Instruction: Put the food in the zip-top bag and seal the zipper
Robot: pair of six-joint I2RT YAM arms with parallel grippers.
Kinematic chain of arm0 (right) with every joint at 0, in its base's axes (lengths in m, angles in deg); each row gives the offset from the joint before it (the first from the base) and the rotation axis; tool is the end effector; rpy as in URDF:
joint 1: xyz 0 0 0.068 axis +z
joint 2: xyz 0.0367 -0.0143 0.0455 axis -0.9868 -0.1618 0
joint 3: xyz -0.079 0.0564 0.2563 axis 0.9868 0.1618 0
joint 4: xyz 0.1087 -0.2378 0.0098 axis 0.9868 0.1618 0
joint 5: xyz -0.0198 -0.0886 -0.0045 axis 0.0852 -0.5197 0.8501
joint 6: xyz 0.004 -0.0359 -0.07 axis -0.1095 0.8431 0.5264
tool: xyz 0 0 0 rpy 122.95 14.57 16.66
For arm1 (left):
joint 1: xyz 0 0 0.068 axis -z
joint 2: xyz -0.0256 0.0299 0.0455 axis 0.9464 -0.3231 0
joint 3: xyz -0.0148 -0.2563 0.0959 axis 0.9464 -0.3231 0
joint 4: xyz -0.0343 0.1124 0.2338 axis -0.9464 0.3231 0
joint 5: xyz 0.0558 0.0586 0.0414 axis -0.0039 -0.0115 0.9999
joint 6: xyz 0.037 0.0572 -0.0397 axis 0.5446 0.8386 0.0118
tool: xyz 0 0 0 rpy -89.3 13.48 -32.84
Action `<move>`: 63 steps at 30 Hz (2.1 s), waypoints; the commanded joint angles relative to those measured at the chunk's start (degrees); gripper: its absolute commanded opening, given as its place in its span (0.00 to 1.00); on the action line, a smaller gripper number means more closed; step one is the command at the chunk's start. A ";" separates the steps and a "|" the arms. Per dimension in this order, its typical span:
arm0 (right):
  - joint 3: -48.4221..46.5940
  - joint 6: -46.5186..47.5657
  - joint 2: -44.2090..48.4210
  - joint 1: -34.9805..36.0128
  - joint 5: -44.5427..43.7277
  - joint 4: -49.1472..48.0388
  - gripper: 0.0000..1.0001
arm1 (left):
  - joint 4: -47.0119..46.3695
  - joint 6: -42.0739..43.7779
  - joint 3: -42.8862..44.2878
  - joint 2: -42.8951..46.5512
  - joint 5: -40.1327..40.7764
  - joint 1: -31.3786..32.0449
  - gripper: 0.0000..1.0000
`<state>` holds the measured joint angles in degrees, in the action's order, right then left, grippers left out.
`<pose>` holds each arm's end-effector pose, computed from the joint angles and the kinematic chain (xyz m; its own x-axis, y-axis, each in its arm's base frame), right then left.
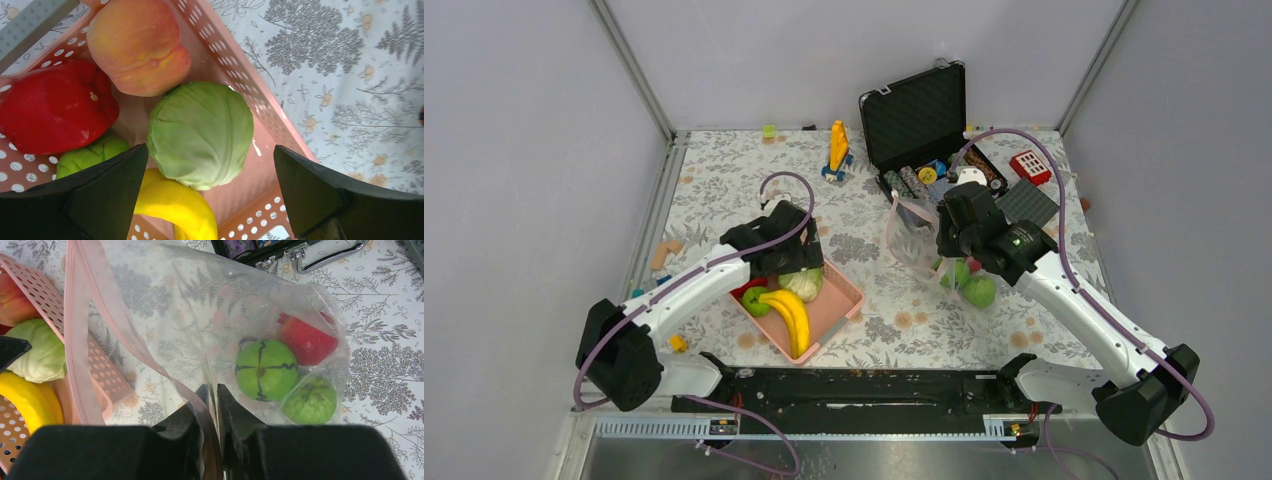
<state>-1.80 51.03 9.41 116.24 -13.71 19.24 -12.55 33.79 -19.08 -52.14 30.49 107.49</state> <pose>0.2244 0.1384 0.3248 -0.6333 0.0061 -0.7739 -0.1631 0.9765 0.1412 0.2285 -0.1445 0.2349 -0.8055 -0.2183 -0.5508 -0.1363 0.9730 -0.1863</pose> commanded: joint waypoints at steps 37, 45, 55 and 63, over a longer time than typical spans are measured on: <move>0.28 0.56 1.20 -0.31 0.01 -1.29 0.19 | -0.94 3.30 1.94 -8.72 -3.93 0.22 0.39; 0.27 0.60 0.99 -0.31 -0.31 -1.56 0.19 | -0.72 2.73 2.46 -1.03 -3.94 0.38 0.28; 0.21 0.65 0.20 -0.37 0.12 -1.26 0.19 | -1.49 3.14 3.29 10.28 -1.89 0.47 0.28; 0.08 0.41 0.76 -0.33 1.43 -1.21 0.19 | -16.29 7.82 0.77 20.85 -16.41 0.67 0.28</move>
<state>-1.21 51.07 9.43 116.24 -13.60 19.07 -14.69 38.47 -17.68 -36.89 24.19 107.75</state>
